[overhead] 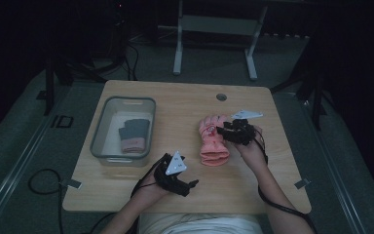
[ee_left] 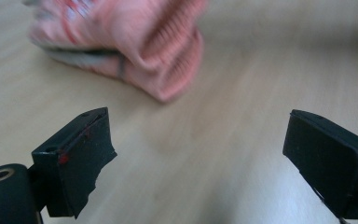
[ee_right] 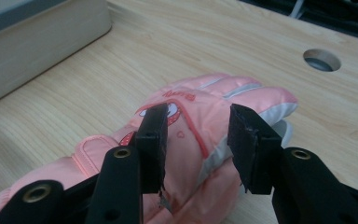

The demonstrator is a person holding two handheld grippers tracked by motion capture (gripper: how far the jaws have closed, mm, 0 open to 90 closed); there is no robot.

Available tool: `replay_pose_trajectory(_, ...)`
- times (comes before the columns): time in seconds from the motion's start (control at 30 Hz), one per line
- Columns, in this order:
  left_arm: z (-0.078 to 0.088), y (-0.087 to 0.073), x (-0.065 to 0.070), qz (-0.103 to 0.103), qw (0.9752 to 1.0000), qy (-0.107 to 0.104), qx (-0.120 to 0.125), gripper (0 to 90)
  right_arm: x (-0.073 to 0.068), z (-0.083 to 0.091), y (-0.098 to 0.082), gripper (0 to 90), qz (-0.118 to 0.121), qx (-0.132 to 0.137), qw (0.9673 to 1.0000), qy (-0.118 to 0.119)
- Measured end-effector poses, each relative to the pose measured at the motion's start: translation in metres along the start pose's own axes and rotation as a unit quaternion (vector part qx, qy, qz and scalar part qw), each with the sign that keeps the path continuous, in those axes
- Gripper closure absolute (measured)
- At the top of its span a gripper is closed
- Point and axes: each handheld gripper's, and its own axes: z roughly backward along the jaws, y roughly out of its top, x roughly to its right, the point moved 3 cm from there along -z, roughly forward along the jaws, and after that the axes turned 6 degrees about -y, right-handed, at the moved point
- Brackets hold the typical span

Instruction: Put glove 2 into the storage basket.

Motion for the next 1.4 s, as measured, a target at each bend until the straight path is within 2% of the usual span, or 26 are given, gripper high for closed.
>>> replay_pose_trajectory(0.1, 0.000, 0.020, -0.010, 0.018, 0.9998, 0.006, 0.006, 8.7, 0.002, 0.006, 0.005, 58.1, -0.005, 0.011, 0.9999, -0.004)
replay_pose_trajectory(0.23, -0.008, 0.048, -0.024, 0.019, 0.9997, 0.011, 0.004, 9.5, 0.006, 0.010, 0.009, 59.0, -0.010, 0.016, 0.9998, -0.011)
replay_pose_trajectory(0.3, -0.014, 0.061, -0.033, 0.032, 0.9993, 0.015, 0.012, 10.5, 0.009, 0.011, 0.008, 61.0, -0.015, 0.014, 0.9997, -0.015)
replay_pose_trajectory(0.37, -0.023, 0.071, -0.043, 0.047, 0.9987, 0.015, 0.009, 12.3, 0.012, 0.011, 0.006, 62.0, -0.032, 0.013, 0.9994, -0.004)
replay_pose_trajectory(0.4, -0.028, 0.075, -0.048, 0.055, 0.9984, 0.016, 0.004, 12.5, 0.013, 0.010, 0.005, 61.9, -0.043, 0.009, 0.9990, 0.005)
replay_pose_trajectory(0.47, -0.038, 0.082, -0.057, 0.060, 0.9978, 0.027, -0.005, 13.1, 0.015, 0.008, 0.002, 61.7, -0.051, 0.002, 0.9985, 0.016)
replay_pose_trajectory(0.57, -0.054, 0.086, -0.071, 0.080, 0.9959, 0.040, -0.016, 14.3, 0.015, 0.006, -0.001, 60.9, -0.052, -0.004, 0.9983, 0.024)
replay_pose_trajectory(0.63, -0.063, 0.085, -0.080, 0.092, 0.9939, 0.050, -0.032, 14.8, 0.013, 0.004, -0.003, 59.8, -0.048, -0.012, 0.9984, 0.026)
replay_pose_trajectory(0.7, -0.072, 0.081, -0.088, 0.120, 0.9905, 0.052, -0.045, 14.9, 0.013, -0.001, -0.007, 58.6, -0.043, -0.026, 0.9984, 0.026)
replay_pose_trajectory(0.8, -0.084, 0.070, -0.097, 0.170, 0.9829, 0.031, -0.064, 14.9, 0.016, -0.008, -0.018, 56.2, -0.049, -0.051, 0.9972, 0.023)
replay_pose_trajectory(0.87, -0.092, 0.064, -0.099, 0.192, 0.9787, -0.002, -0.073, 14.9, 0.022, -0.012, -0.027, 52.4, -0.061, -0.068, 0.9954, 0.029)
replay_pose_trajectory(0.9, -0.092, 0.064, -0.099, 0.192, 0.9787, -0.002, -0.073, 14.8, 0.022, -0.012, -0.027, 52.4, -0.061, -0.068, 0.9954, 0.029)
replay_pose_trajectory(0.93, -0.097, 0.062, -0.099, 0.198, 0.9771, -0.012, -0.076, 14.8, 0.024, -0.014, -0.032, 50.2, -0.064, -0.078, 0.9944, 0.032)
replay_pose_trajectory(0.97, -0.097, 0.062, -0.099, 0.198, 0.9771, -0.012, -0.076, 14.7, 0.024, -0.014, -0.032, 50.2, -0.064, -0.078, 0.9944, 0.032)
replay_pose_trajectory(1.0, -0.106, 0.059, -0.100, 0.224, 0.9706, -0.028, -0.083, 13.4, 0.034, -0.021, -0.044, 46.2, -0.090, -0.096, 0.9899, 0.052)
replay_pose_trajectory(1.03, -0.109, 0.057, -0.100, 0.232, 0.9687, -0.032, -0.084, 13.1, 0.037, -0.023, -0.047, 45.1, -0.101, -0.100, 0.9878, 0.063)
replay_pose_trajectory(1.07, -0.115, 0.054, -0.100, 0.247, 0.9645, -0.038, -0.084, 12.2, 0.039, -0.024, -0.049, 44.4, -0.109, -0.104, 0.9861, 0.070)
replay_pose_trajectory(1.1, -0.121, 0.051, -0.099, 0.255, 0.9617, -0.044, -0.091, 11.0, 0.040, -0.027, -0.052, 44.5, -0.117, -0.111, 0.9834, 0.083)
replay_pose_trajectory(1.13, -0.127, 0.048, -0.099, 0.273, 0.9557, -0.056, -0.096, 10.0, 0.041, -0.029, -0.053, 44.5, -0.122, -0.118, 0.9815, 0.090)
replay_pose_trajectory(1.17, -0.133, 0.045, -0.099, 0.286, 0.9509, -0.059, -0.102, 9.7, 0.041, -0.031, -0.055, 44.6, -0.121, -0.123, 0.9804, 0.094)
replay_pose_trajectory(1.2, -0.138, 0.042, -0.098, 0.292, 0.9483, -0.066, -0.104, 9.5, 0.041, -0.032, -0.056, 45.0, -0.125, -0.127, 0.9785, 0.104)
replay_pose_trajectory(1.23, -0.142, 0.041, -0.098, 0.293, 0.9486, -0.069, -0.098, 9.5, 0.041, -0.033, -0.057, 45.2, -0.127, -0.131, 0.9773, 0.108)
replay_pose_trajectory(1.27, -0.143, 0.042, -0.098, 0.288, 0.9499, -0.071, -0.099, 11.1, 0.041, -0.034, -0.057, 49.5, -0.130, -0.133, 0.9760, 0.113)
replay_pose_trajectory(1.3, -0.143, 0.043, -0.099, 0.286, 0.9501, -0.074, -0.100, 15.5, 0.041, -0.035, -0.058, 58.2, -0.135, -0.131, 0.9737, 0.128)
replay_pose_trajectory(1.37, -0.141, 0.045, -0.099, 0.286, 0.9496, -0.088, -0.095, 29.9, 0.039, -0.037, -0.059, 63.1, -0.139, -0.129, 0.9724, 0.137)
replay_pose_trajectory(1.4, -0.139, 0.047, -0.097, 0.276, 0.9530, -0.085, -0.092, 39.0, 0.038, -0.038, -0.059, 66.2, -0.142, -0.130, 0.9713, 0.140)
